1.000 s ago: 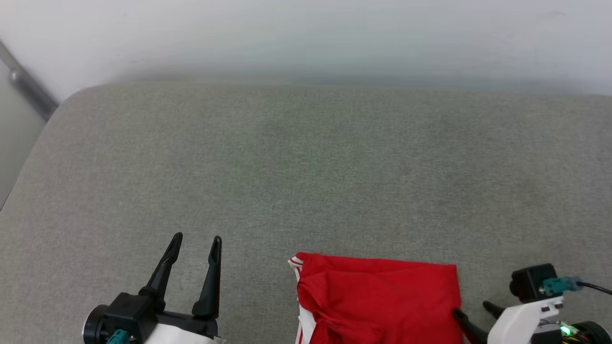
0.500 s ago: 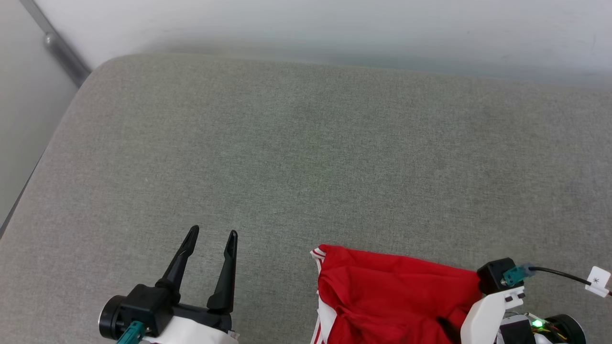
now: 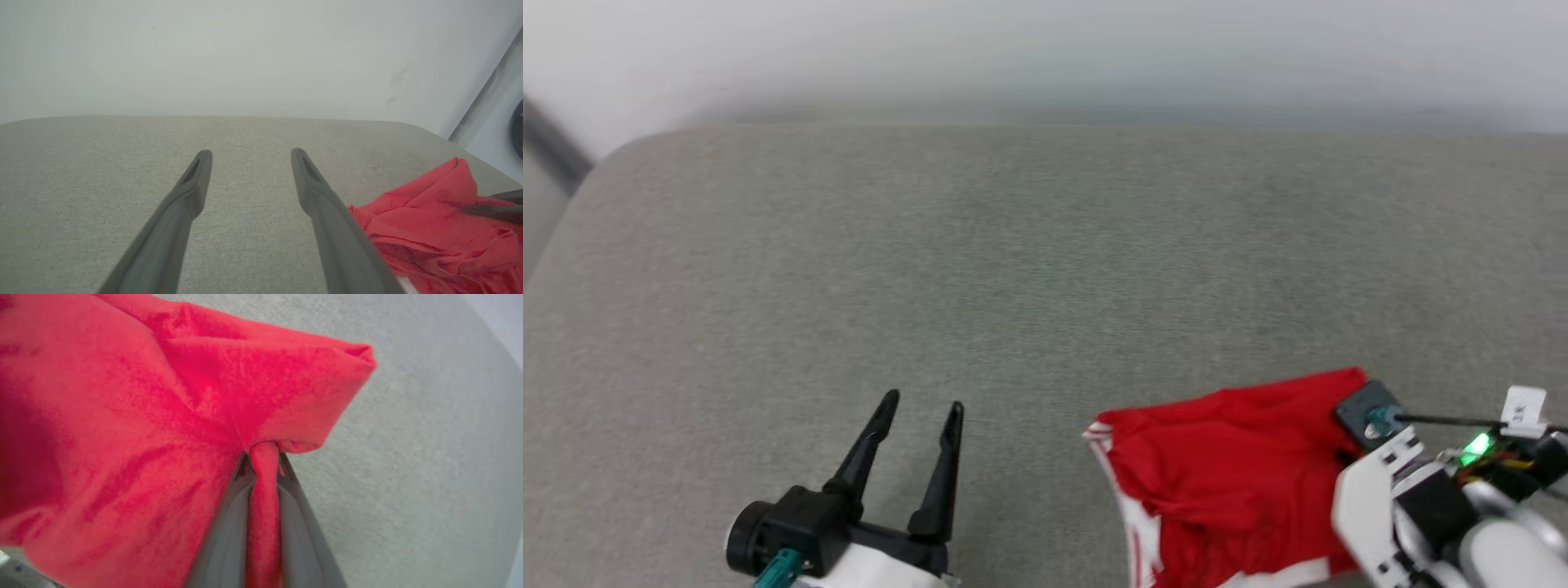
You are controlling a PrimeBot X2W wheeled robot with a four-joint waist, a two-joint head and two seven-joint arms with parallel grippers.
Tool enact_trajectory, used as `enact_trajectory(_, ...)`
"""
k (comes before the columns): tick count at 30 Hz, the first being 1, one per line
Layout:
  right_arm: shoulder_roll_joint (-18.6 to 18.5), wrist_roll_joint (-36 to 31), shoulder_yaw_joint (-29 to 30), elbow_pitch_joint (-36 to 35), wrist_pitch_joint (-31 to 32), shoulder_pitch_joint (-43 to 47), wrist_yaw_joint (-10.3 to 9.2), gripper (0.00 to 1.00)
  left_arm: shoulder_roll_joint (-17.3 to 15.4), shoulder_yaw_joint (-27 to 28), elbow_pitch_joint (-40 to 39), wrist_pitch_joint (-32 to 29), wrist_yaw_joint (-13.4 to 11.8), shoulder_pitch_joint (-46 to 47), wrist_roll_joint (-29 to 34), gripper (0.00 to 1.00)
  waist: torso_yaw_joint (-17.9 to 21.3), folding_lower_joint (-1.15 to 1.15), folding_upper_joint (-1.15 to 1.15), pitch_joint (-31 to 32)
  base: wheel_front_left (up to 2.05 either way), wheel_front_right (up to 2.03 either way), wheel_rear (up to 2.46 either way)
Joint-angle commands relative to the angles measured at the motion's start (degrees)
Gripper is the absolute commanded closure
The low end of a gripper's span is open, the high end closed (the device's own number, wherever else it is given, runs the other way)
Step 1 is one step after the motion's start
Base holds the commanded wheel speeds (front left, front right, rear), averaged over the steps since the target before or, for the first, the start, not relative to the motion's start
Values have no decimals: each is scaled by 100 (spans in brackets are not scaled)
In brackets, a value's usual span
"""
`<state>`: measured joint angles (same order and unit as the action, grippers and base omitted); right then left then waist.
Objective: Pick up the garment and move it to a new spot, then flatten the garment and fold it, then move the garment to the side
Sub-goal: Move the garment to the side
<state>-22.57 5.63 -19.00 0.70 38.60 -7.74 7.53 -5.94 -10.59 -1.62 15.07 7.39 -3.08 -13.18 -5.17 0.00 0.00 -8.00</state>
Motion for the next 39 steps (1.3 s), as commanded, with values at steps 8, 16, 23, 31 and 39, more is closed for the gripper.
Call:
enact_trajectory(8, -1776, -234, -320, -233, -46, -1078, -8, 100, 72, -791, -125, 12, 9, 650, 123, 0, 1444, 0, 0, -708, 0, 0, 0)
enact_trajectory(16, -2382, -257, 521, 975, -1119, -1868, -8, 100, -188, -1338, -211, 12, 9, 1481, 305, 0, 1942, 0, 0, -1962, 0, 0, 0)
enact_trajectory(23, -2363, -365, 1047, 1959, -1944, -2419, -9, 100, -407, -1474, -397, 12, 9, 1906, 387, 0, 1912, 0, 0, -2593, 0, 0, 0)
enact_trajectory(31, -2477, -547, 1526, 3291, -2521, -2774, -9, 100, -480, -1546, -652, 12, 9, 2096, 405, 0, 1745, 0, 0, -2825, 0, 0, 0)
enact_trajectory(39, -2376, -724, 1749, 3892, -2910, -2956, -9, 0, -386, -1533, -608, 11, 9, 1963, 359, 0, 1594, 0, 0, -2576, 0, 0, 0)
